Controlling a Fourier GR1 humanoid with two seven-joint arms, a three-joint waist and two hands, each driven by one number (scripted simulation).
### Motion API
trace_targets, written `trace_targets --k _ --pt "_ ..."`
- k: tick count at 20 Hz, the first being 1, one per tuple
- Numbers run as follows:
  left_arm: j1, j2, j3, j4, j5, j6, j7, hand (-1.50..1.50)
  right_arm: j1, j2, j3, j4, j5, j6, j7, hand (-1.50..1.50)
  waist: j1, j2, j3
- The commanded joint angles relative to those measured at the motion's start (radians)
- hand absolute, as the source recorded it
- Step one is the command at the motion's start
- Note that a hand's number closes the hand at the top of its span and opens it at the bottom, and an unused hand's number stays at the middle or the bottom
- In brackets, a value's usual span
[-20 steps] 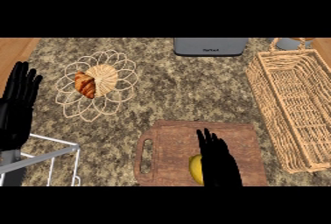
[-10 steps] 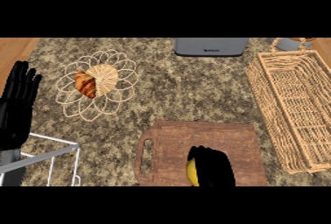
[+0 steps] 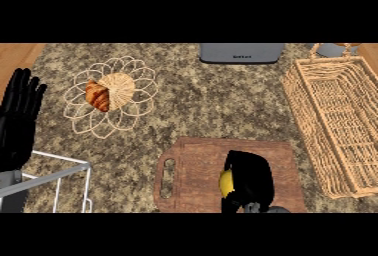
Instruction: Pick the lemon from the cutting board and place it in the basket
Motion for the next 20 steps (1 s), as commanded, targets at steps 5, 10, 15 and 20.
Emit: trace_targets --k 5,10,15,20 --pt "0.033 -0.071 -0.003 -0.037 0.021 -0.038 0.016 0.00 -0.137 0.031 -0.438 0.191 0.059 -0.157 0.281 1.50 -0.017 0.063 -0.007" --pt "0.026 -0.119 0.011 -0.055 -0.004 -0.079 0.043 0.00 -0.308 0.021 -0.593 0.298 0.178 -0.249 0.348 1.50 0.027 0.070 -0.008" --pt "-0.009 -0.164 0.005 -0.050 -0.030 -0.117 0.056 0.00 -0.486 0.016 -0.703 0.338 0.299 -0.359 0.364 1.50 0.049 0.069 -0.008" --pt "-0.028 -0.185 0.008 -0.046 -0.043 -0.139 0.072 0.00 -0.643 -0.001 -0.742 0.379 0.484 -0.432 0.377 1.50 0.072 0.065 -0.011"
